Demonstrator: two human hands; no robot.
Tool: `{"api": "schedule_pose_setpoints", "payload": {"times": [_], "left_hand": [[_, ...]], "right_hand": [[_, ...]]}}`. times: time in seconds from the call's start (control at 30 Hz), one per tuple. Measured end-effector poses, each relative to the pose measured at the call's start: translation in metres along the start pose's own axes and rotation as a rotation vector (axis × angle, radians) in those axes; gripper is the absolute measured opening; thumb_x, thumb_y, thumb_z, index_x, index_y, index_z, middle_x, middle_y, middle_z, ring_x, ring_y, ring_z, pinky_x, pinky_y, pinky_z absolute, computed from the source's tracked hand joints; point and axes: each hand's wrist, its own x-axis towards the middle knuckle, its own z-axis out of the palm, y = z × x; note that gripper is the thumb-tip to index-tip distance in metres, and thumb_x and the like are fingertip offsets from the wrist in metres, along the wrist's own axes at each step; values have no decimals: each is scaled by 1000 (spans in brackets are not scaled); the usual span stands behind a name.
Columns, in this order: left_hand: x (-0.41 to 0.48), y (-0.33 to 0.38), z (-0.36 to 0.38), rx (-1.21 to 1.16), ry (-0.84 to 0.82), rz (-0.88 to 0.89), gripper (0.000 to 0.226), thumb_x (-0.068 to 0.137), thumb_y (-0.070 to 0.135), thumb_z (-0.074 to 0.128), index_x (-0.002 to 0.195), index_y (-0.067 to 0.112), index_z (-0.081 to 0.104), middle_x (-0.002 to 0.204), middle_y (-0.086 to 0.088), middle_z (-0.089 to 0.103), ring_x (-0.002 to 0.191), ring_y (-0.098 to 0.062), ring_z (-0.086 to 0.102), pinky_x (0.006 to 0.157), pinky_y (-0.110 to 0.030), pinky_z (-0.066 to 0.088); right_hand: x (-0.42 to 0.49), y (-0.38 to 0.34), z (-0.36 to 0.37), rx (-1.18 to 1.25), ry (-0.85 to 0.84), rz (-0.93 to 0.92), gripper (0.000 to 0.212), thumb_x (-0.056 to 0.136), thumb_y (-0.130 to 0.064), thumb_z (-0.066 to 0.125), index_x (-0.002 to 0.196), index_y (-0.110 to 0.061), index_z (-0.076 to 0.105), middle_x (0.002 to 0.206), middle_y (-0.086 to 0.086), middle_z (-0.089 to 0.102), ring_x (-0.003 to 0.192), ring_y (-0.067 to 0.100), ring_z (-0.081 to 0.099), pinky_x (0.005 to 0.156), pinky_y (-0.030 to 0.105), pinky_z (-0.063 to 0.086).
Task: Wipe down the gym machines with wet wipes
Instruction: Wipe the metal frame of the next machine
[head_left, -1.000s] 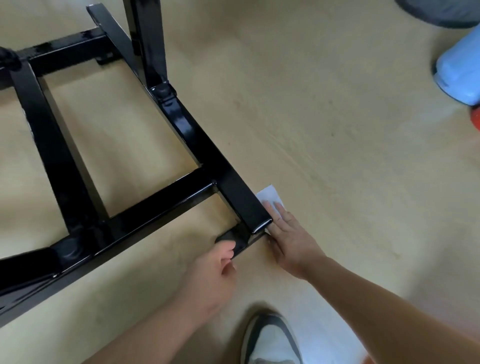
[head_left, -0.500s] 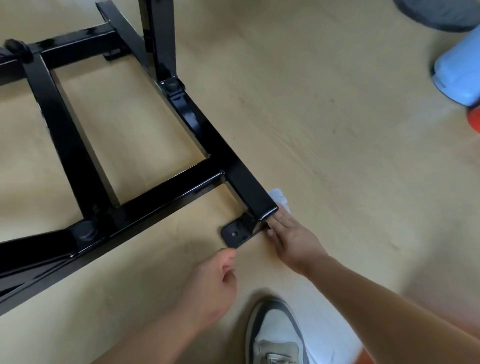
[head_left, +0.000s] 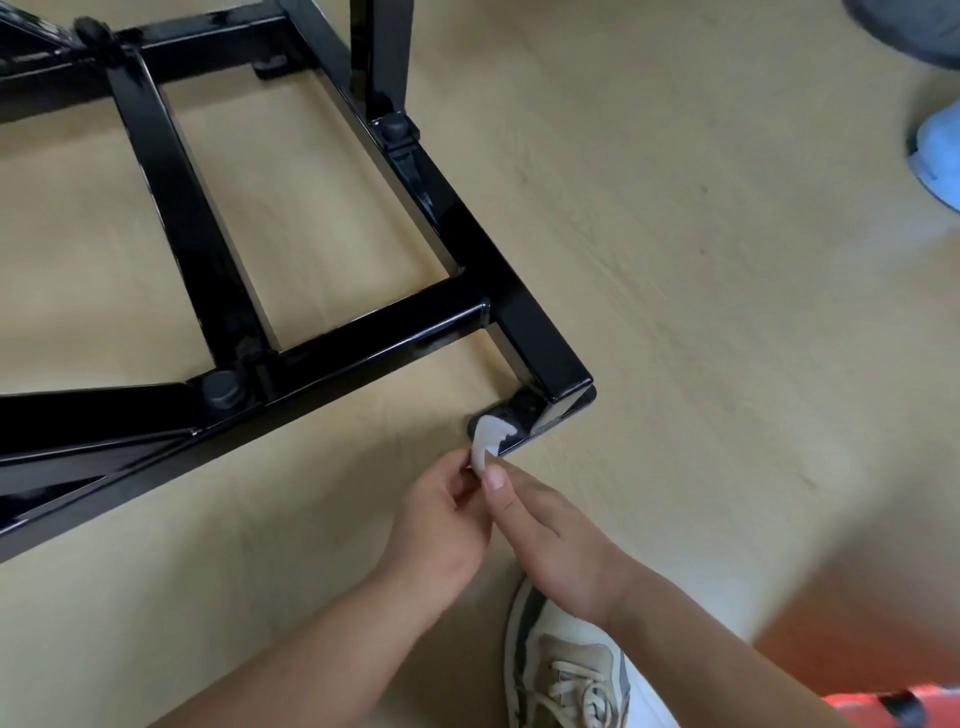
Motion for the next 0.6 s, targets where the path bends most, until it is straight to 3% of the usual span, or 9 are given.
{"api": "schedule_pose_setpoints", "payload": {"times": [0.07, 0.1, 0.17, 0.23, 0.3, 0.4, 0.47, 0.53, 0.6], "left_hand": [[2, 4, -3, -70, 69, -13, 17, 97, 0, 63, 97, 12, 75, 90, -9, 78, 95, -30, 75, 91, -50, 60], [4, 7, -5, -84, 78, -5, 18, 96, -1, 64, 94, 12, 76, 88, -10, 78, 91, -30, 76, 87, -48, 61], [10, 11, -12, -19, 94, 34, 14, 95, 7, 70, 91, 18, 78, 85, -2, 79, 85, -20, 77, 80, -40, 61], [23, 8, -22, 112, 140, 70, 11, 94, 16, 73, 90, 24, 79, 83, 5, 79, 81, -13, 76, 74, -34, 61], [44, 6, -31, 284, 247, 163, 15, 95, 16, 68, 93, 26, 78, 81, 9, 77, 79, -13, 74, 69, -34, 60], [78, 6, -31, 576, 371, 373, 25, 94, 7, 59, 107, 19, 77, 89, 5, 74, 81, -18, 70, 69, -33, 57], [95, -3, -19, 683, 261, 489, 29, 93, 2, 60, 115, 14, 74, 100, -2, 70, 90, -22, 66, 78, -37, 57], [99, -23, -2, 809, 60, 499, 28, 95, 13, 60, 119, 24, 69, 116, 3, 60, 104, -22, 60, 88, -38, 55], [93, -37, 11, 967, -3, 491, 31, 98, 24, 54, 127, 33, 59, 137, 10, 46, 120, -20, 46, 96, -32, 49]], "right_hand": [[-1, -9, -6, -62, -50, 13, 62, 102, -73, 29, 138, -30, 55, 137, -12, 59, 133, 6, 51, 115, 36, 39], [-1, -13, -9, -161, -36, -29, 53, 104, -69, 29, 131, -34, 58, 127, -16, 62, 123, 3, 55, 107, 35, 45], [0, -21, -17, -447, 150, -167, 40, 108, -56, 31, 108, -35, 65, 97, -17, 64, 91, 4, 61, 81, 36, 53], [3, -28, -28, -606, 451, -292, 34, 108, -44, 41, 98, -32, 72, 86, -15, 66, 78, 8, 62, 68, 38, 53], [13, -23, -39, -654, 673, -426, 26, 105, -29, 52, 109, -20, 76, 104, -5, 73, 96, 15, 68, 80, 36, 56], [34, -5, -45, -713, 703, -479, 33, 100, -15, 57, 128, -4, 70, 141, 11, 63, 136, 25, 56, 109, 43, 49], [41, 7, -44, -719, 658, -471, 39, 101, -16, 55, 136, -2, 65, 151, 12, 55, 146, 24, 46, 116, 48, 42], [43, 19, -45, -741, 630, -516, 42, 101, -16, 54, 140, 0, 61, 155, 13, 50, 149, 25, 41, 118, 51, 39], [41, 24, -48, -780, 622, -570, 44, 101, -15, 53, 142, 0, 58, 156, 14, 48, 150, 26, 40, 119, 51, 37]]}}
